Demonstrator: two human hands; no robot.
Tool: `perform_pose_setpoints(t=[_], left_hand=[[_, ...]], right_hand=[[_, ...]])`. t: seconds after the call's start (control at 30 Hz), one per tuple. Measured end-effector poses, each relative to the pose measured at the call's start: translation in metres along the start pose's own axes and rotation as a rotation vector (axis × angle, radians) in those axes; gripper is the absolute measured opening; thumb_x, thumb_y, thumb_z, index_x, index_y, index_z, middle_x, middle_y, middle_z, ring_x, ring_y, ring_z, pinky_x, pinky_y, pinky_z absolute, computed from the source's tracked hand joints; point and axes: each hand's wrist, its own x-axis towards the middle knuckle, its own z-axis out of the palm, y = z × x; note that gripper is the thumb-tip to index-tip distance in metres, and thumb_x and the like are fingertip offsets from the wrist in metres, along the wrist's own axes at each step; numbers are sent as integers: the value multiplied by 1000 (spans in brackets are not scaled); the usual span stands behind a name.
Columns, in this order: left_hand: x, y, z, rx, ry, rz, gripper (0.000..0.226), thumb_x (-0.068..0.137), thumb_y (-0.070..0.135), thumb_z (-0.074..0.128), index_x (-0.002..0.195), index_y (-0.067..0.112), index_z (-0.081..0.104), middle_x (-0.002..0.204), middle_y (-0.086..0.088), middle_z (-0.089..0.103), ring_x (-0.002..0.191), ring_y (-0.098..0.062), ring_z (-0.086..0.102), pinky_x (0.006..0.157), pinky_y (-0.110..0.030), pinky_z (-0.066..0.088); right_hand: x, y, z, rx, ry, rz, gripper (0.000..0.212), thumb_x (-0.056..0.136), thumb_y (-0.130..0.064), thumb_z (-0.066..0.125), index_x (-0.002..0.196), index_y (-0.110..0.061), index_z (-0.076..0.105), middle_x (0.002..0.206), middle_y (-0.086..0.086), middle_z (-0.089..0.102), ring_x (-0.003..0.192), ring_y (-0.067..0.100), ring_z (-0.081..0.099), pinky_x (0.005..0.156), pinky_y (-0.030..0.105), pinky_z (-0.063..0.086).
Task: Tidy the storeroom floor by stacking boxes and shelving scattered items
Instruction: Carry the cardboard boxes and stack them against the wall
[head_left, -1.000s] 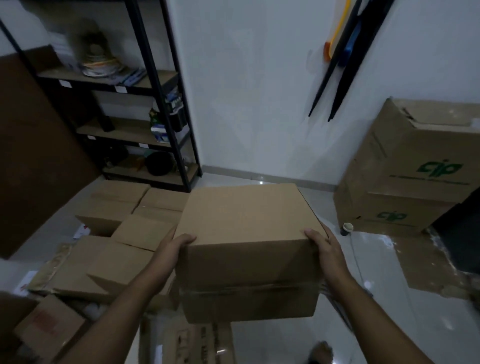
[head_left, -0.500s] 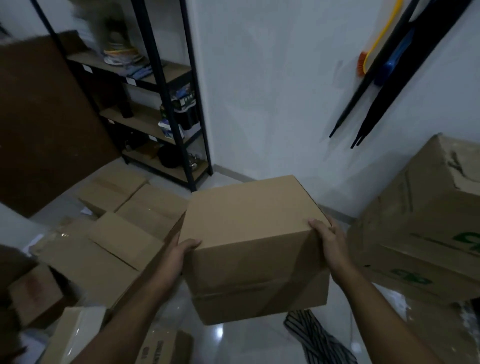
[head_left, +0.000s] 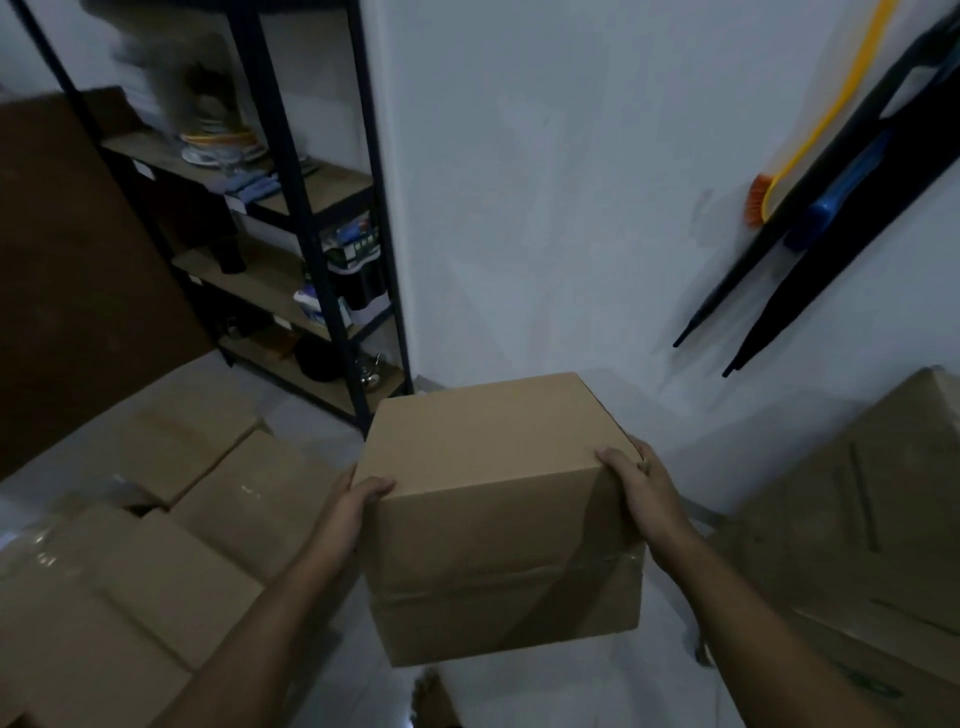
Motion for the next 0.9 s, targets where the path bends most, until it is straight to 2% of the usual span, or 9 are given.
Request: perform_pose_setpoints(t=[0.1,0.27,0.4,0.47,0.53,0.6,0.7,0.8,0.9], left_hand=[[47,26,11,6,-15,43,37,91,22,64,122,3,63,106,-12,71,90,-26,68,63,-26,50],[122,54,11,7,41,19,55,78,38,73,127,16,63,116,-11,71,101,-32,68,74,-36,52],[166,73,23,20,111,-15,17,89,29,69,102,18,66,104,-10,69,93,-29,65,76,-35,50],[191,78,31,32,144,-33,11,92,26,68,98,19,62,102,-10,65,90,-27,62,81,-40,51],[216,80,39,38,166,-31,28,90,33,72,109,18,57,106,-7,62,94,-25,62,87,-43,52],[243,79,43,78,156,-59,69,77,53,83,127,25,44,117,0,58,104,-23,61,88,-45,54],[280,85,51,150,158,-70,112,50,62,96,140,33,36,130,3,56,114,-24,61,95,-50,56],[318,90,62,166,193,-81,116,48,51,100,144,36,37,131,5,58,114,-22,62,94,-49,57],[357,89,70,151,239,-72,108,54,51,99,145,42,40,133,5,60,116,-21,63,94,-49,58]], right_hand=[[51,-20,14,-43,18,-2,53,95,-50,63,143,-34,47,114,-6,58,93,6,56,69,27,43],[133,-42,41,-72,1,24,61,91,-59,64,142,-34,43,126,1,56,99,13,59,77,37,48],[202,-57,61,-70,-38,50,63,88,-59,67,137,-27,43,123,0,56,99,15,59,74,36,48],[240,-63,71,-93,-64,46,60,89,-58,68,134,-25,46,123,1,57,98,15,59,76,38,49],[280,-67,80,-110,-89,47,55,90,-57,67,130,-25,48,122,2,58,96,14,59,75,38,49],[318,-73,86,-122,-121,51,52,89,-57,68,128,-26,50,123,2,59,96,15,59,73,37,49],[378,-79,95,-136,-188,73,68,86,-61,70,141,-29,48,141,0,54,113,22,59,87,41,51],[438,-85,109,-168,-257,108,94,81,-64,75,158,-29,34,156,1,42,135,30,48,101,41,43],[491,-86,132,-207,-373,97,99,75,-60,82,155,-29,32,147,-1,46,121,25,52,87,35,48]])
